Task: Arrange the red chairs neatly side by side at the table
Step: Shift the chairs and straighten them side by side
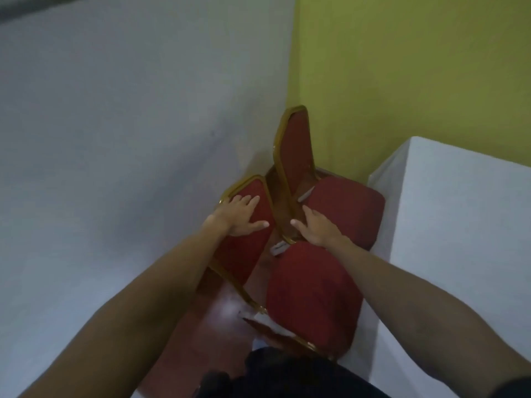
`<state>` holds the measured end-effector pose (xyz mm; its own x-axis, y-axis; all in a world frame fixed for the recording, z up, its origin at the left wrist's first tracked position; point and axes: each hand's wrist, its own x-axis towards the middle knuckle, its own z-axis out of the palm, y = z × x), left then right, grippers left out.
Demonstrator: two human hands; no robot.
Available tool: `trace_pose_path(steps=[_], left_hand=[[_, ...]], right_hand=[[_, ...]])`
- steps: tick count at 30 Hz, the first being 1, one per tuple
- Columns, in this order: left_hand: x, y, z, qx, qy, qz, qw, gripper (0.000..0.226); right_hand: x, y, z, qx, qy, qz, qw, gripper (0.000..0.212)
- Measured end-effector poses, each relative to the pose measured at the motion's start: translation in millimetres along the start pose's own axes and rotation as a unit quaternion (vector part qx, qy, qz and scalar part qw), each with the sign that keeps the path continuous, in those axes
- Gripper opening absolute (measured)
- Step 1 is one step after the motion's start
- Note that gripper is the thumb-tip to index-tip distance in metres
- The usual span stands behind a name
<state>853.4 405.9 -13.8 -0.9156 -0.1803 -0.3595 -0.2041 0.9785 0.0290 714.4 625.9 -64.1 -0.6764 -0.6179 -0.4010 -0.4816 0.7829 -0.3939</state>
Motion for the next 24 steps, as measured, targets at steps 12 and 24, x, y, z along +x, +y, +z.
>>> trace_pose_path(steps=[12, 24], left_hand=[[147, -97, -45, 0.082, -0.025, 0.164, 0.983, 0.101], [242, -125, -77, 0.189, -0.083, 0.383, 0.9, 0.093]], right_hand=[[84, -36, -14, 0.06, 0.052, 0.139, 0.987, 0.078], [99, -95, 15, 0.196, 0.128, 0.312, 0.921, 0.082]])
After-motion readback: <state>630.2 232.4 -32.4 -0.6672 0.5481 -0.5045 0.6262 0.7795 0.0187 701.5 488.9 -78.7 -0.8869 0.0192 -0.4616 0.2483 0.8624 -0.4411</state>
